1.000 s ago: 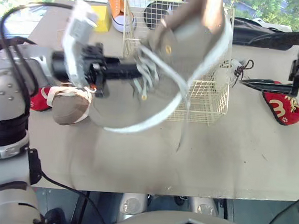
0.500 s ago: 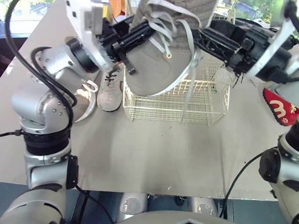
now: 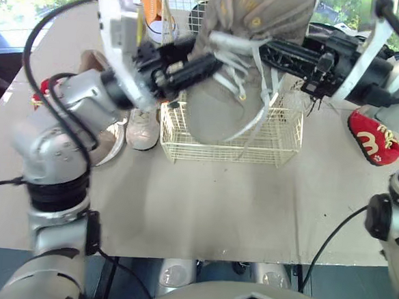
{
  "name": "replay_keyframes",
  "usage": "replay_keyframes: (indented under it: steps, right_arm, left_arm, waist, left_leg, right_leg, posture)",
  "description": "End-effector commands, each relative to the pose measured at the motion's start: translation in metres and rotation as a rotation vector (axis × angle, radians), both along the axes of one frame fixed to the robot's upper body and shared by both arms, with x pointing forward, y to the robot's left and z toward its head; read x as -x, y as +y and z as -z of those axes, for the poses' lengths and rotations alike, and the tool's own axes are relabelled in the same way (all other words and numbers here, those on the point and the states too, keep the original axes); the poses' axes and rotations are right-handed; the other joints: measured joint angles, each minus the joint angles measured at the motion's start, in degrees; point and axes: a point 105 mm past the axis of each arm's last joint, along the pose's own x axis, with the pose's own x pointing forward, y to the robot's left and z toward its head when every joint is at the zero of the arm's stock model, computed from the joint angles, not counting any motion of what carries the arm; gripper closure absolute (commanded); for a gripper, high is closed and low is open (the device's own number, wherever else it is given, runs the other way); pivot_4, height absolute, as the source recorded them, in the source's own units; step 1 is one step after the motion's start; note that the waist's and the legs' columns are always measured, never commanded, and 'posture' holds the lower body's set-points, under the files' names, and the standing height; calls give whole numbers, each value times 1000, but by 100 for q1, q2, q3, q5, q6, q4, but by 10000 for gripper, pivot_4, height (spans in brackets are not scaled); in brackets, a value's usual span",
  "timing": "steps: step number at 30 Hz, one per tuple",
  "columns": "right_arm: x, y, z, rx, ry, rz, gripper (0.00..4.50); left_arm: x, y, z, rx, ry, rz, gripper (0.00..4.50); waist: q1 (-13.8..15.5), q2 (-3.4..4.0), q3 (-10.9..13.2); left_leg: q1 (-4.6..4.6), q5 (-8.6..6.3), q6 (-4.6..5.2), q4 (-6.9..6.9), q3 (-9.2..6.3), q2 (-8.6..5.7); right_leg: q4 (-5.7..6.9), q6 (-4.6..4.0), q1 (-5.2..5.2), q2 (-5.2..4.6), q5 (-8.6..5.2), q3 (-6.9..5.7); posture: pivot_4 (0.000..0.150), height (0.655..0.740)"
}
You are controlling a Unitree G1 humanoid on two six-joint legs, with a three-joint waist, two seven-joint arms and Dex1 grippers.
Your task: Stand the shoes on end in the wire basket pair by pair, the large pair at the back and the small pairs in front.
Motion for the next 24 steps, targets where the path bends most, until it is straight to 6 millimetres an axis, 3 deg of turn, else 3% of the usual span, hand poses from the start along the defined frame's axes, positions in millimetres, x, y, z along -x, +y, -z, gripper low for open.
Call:
replay_keyframes:
  steps: [1,6,10,17,24]
  right_arm:
    - [0,-27,-52,-30,-262,40,32214]
    - [-15,-44,-91,28,-538,78,32224]
    - [-25,-42,-105,51,-668,29,32224]
    - [-51,-29,-92,209,-799,-70,32224]
    - [-72,-26,-66,301,-766,-142,32224]
  left_arm:
    - [27,10,2,-69,0,20,5142]
    - [50,14,27,-142,53,9,5142]
    - [52,9,28,-117,27,-13,5142]
    - [53,14,22,-96,-34,-63,5142]
    - [54,19,24,-96,-56,-98,5142]
  waist:
    - [3,1,2]
    - [-52,8,5]
    - [-53,5,4]
    - [-61,9,6]
    - [-65,15,10]
  left_leg:
    - [0,0,0,0,-1,-4]
    - [9,0,0,-1,8,-5]
    - [14,1,-2,-1,9,-3]
    - [15,1,-2,-2,18,-3]
    - [13,1,-3,-6,18,-3]
  right_leg:
    - [-1,0,0,0,0,-2]
    - [-3,0,-1,2,-1,10]
    - [0,-1,2,4,-1,10]
    - [-2,-3,1,2,0,17]
    - [-4,-3,1,0,0,12]
  posture:
    - [1500,7400]
    - [1500,7400]
    - [1500,7400]
    - [1500,7400]
    - [1500,7400]
